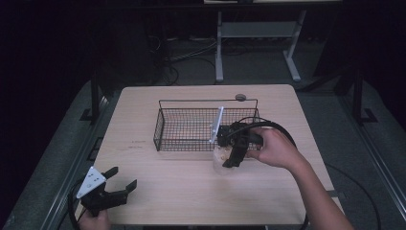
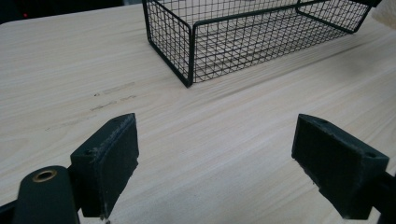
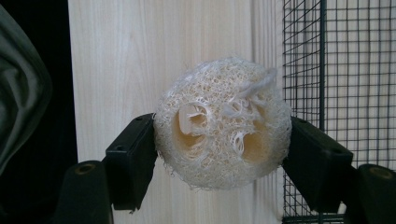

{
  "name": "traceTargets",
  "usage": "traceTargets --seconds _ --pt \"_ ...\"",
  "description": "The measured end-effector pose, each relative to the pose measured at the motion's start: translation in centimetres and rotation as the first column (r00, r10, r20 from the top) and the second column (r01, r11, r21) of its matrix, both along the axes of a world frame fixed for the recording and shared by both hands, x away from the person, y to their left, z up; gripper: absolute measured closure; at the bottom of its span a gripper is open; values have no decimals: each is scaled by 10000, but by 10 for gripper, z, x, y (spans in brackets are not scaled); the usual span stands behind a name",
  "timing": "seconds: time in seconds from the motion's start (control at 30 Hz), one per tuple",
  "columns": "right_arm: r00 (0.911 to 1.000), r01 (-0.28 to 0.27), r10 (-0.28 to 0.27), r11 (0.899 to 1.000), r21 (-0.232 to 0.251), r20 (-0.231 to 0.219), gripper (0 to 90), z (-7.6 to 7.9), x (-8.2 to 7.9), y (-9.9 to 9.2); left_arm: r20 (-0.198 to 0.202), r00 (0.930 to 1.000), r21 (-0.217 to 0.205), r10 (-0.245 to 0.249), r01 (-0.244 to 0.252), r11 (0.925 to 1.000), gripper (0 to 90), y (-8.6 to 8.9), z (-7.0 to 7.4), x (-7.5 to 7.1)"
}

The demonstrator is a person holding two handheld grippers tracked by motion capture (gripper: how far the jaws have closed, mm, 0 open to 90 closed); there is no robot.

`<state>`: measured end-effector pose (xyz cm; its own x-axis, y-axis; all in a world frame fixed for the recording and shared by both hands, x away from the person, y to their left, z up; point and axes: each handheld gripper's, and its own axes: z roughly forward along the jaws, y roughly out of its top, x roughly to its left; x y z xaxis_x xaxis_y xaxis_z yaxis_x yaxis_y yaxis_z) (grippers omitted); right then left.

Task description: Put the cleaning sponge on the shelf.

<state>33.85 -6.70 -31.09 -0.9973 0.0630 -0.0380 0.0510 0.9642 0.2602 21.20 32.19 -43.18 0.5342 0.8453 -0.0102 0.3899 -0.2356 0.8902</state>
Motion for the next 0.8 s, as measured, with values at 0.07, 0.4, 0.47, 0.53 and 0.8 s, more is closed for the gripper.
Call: traceTargets --seconds 0.07,0.4,0.47,0.53,0.8 --pt "10000 -10 10 10000 -39 29 290 4 3 2 3 10000 8 -2 2 10000 139 0 0 0" --pt "10000 -1 1 10000 -43 80 290 21 14 10 -5 10000 -48 60 -60 10000 139 1 0 0" --pt "10000 64 -63 9999 -120 59 290 22 16 12 12 10000 -34 61 -61 10000 139 1 0 0" --pt "10000 2 -2 9999 -127 20 290 23 18 13 3 10000 -52 26 -26 10000 139 0 0 0" --pt "9997 107 -111 9997 -208 -211 290 28 31 14 7 10000 -6 19 -19 10000 139 -1 0 0"
